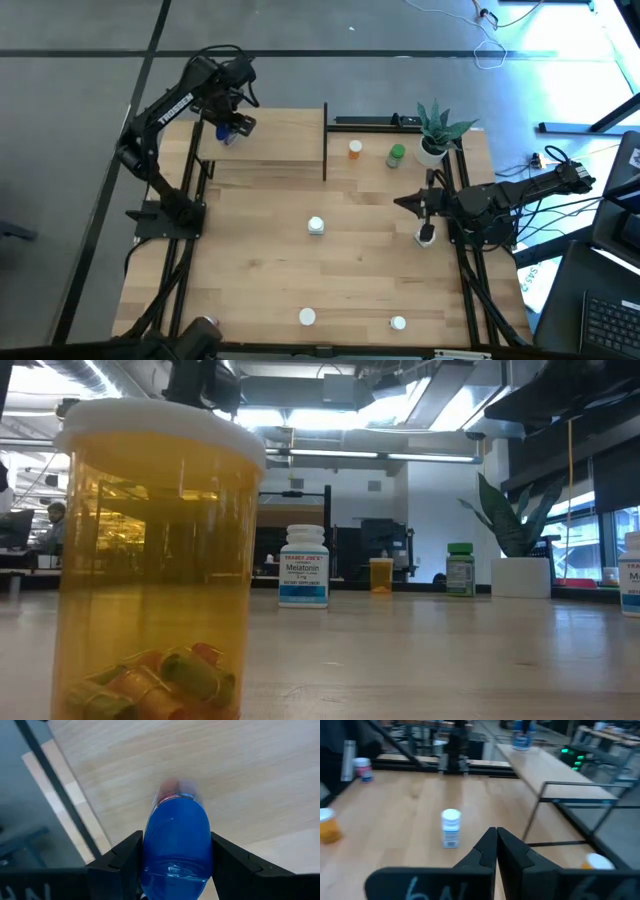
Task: Pick and place medicine bottles onto shelf by color
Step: Put the blue pill bottle on the shelf
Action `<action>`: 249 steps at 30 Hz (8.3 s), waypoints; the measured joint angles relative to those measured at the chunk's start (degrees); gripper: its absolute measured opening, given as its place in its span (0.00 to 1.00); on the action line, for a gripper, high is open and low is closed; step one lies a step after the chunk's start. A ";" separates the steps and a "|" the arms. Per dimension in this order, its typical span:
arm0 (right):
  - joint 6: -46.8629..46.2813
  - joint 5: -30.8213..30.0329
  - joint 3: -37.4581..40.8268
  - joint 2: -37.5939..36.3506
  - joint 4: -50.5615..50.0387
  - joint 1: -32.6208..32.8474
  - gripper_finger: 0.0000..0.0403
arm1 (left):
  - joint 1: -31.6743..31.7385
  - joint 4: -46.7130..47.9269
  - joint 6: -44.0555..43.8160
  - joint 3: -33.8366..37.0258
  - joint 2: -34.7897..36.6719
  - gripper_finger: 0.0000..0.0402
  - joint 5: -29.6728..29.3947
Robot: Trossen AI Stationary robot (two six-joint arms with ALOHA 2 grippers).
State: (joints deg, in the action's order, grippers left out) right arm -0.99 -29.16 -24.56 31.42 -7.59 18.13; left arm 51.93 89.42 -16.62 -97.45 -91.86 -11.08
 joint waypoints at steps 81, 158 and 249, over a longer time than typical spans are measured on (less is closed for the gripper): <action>0.00 -11.20 0.55 0.04 -0.39 -0.02 0.04 | 7.20 -1.22 6.60 0.04 0.02 0.46 4.59; 0.00 -11.20 0.57 0.04 -0.39 -0.01 0.04 | -30.01 0.60 -7.90 6.10 0.07 0.69 -7.50; 5.60 -17.34 0.57 0.04 0.55 -0.02 0.04 | -12.41 0.60 -5.01 11.80 0.05 0.00 -23.00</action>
State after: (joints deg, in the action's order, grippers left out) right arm 4.60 -46.49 -23.99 31.46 -7.05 18.11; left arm 39.53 90.02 -21.62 -85.65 -91.81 -34.09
